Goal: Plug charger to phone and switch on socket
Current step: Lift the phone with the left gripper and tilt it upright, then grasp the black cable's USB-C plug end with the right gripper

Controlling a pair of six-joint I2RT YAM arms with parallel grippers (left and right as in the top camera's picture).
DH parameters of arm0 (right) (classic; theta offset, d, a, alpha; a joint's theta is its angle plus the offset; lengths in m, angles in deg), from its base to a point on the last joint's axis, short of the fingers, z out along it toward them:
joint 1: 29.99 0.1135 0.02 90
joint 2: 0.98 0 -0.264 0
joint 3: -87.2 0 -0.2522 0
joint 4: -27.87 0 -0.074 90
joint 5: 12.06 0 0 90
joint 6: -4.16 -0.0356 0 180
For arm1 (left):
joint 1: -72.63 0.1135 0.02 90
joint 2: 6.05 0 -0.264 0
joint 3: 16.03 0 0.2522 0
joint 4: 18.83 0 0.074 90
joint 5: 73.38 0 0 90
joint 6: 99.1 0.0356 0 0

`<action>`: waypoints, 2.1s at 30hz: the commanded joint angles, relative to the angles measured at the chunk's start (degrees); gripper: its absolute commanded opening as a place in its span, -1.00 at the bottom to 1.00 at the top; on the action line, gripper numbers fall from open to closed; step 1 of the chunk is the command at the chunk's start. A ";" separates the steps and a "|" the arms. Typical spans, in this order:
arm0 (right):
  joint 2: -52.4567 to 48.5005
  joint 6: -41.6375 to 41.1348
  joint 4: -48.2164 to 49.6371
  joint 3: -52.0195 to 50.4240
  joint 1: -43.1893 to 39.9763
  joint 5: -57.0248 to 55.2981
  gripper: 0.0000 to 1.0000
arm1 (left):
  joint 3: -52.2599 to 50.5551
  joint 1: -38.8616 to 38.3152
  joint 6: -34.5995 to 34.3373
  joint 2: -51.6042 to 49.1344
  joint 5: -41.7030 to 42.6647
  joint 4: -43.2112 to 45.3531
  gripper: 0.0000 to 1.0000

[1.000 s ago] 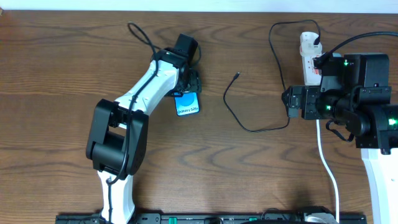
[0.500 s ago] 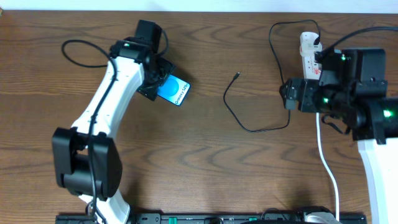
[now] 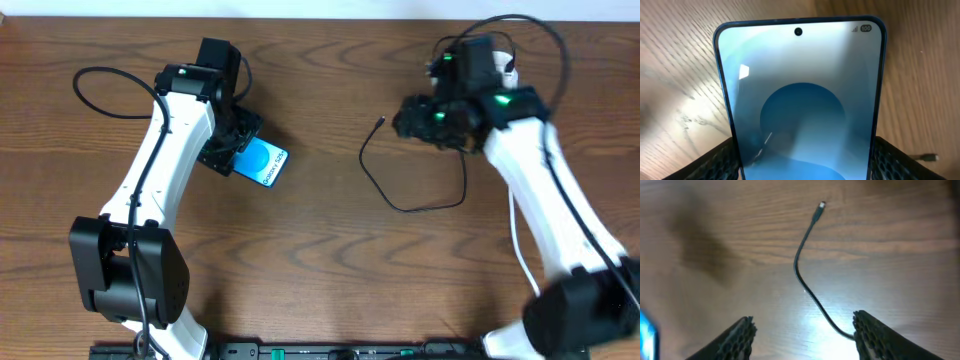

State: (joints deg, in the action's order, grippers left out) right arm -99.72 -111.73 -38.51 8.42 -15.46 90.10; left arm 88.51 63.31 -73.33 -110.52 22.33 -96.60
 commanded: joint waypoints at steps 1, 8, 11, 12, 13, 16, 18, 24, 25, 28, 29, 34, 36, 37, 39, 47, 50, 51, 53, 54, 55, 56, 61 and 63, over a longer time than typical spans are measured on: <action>-7.56 -6.32 -1.05 8.09 2.47 -4.09 0.15 | -0.07 0.15 1.66 1.16 -2.62 -0.28 -0.86; -21.57 -9.62 -4.85 22.08 5.64 -10.51 -0.03 | -0.07 0.15 2.10 1.18 -2.80 -0.28 -0.85; -26.12 -11.23 -5.20 24.94 5.81 -10.75 -0.08 | -0.07 0.15 2.56 1.18 -2.78 -0.42 -0.86; -27.10 -11.43 -5.09 25.20 5.81 -10.73 -0.10 | -0.07 0.15 2.56 1.18 -2.80 -0.50 -0.86; -27.93 -11.74 -4.81 25.22 5.79 -10.73 -0.11 | -0.07 0.15 2.75 1.18 -2.80 -0.63 -0.86; -30.08 -11.76 -3.87 25.22 5.66 -10.73 -0.16 | -0.07 0.15 2.95 1.18 -2.80 -1.01 -0.85; -31.47 -11.15 -3.37 25.22 5.66 -10.73 -0.18 | -0.07 0.15 2.95 1.16 -2.80 -1.16 -0.86; -34.73 -9.60 -2.60 25.22 5.73 -10.54 -0.20 | -0.07 0.15 2.95 1.16 -2.78 -1.33 -0.85; -35.34 -9.60 -2.54 25.22 5.73 -10.54 -0.20 | -0.07 0.15 2.93 1.16 -2.78 -1.36 -0.85; -36.22 -9.16 -2.27 25.20 5.77 -10.54 -0.21 | -0.07 0.15 2.95 1.16 -2.78 -1.36 -0.85; -36.59 -9.07 -2.21 25.20 5.79 -10.56 -0.21 | -0.07 0.15 2.95 1.16 -2.78 -1.36 -0.85; -37.35 -7.87 -1.51 25.18 5.79 -10.71 -0.23 | -0.07 0.15 2.95 1.16 -2.80 -1.36 -0.86; -37.38 -7.89 -1.36 24.90 5.81 -10.86 -0.24 | -0.07 0.15 2.95 1.16 -2.78 -1.36 -0.86; -37.38 -7.89 -1.09 24.50 5.84 -11.23 -0.24 | -0.07 0.15 2.95 1.16 -2.78 -1.36 -0.85; -37.38 -7.91 -0.87 24.15 5.81 -11.41 -0.24 | -0.07 0.15 2.95 1.18 -2.78 -1.36 -0.86; -37.70 -7.91 1.25 21.70 5.84 -11.82 -0.31 | -0.07 0.15 2.95 1.16 -2.78 -1.38 -0.85; -38.99 -7.93 1.20 21.46 5.84 -11.82 -0.34 | -0.07 0.15 2.95 1.16 -2.78 -1.53 -0.86; -39.30 -7.91 1.07 21.46 5.84 -11.56 -0.35 | -0.07 0.15 2.93 1.16 -2.78 -1.53 -0.86; -40.09 -7.93 0.66 21.46 5.84 -11.17 -0.41 | -0.07 0.13 2.95 1.16 -2.78 -1.53 -0.86; -40.52 -7.93 0.48 21.46 5.84 -11.10 -0.48 | -0.07 0.15 2.95 1.16 -2.78 -1.53 -0.86; -40.70 -7.91 0.11 21.46 5.84 -10.86 -0.57 | -0.07 0.15 2.95 1.16 -2.78 -1.55 -0.86; -40.83 -7.91 -0.22 21.46 5.84 -10.67 -0.65 | -0.07 0.15 2.95 1.16 -2.78 -1.55 -0.86; -40.83 -7.37 -1.16 21.49 5.81 -10.51 -0.98 | -0.07 0.15 2.95 1.16 -2.78 -1.55 -0.86; -40.79 -5.35 -1.64 21.51 5.64 -10.19 -0.98 | -0.07 0.15 2.95 1.16 -2.78 -1.55 -0.86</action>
State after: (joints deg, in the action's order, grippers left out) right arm -136.94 -119.43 -38.95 30.83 -9.78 79.04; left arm 88.42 63.31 -70.73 -110.52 20.72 -97.80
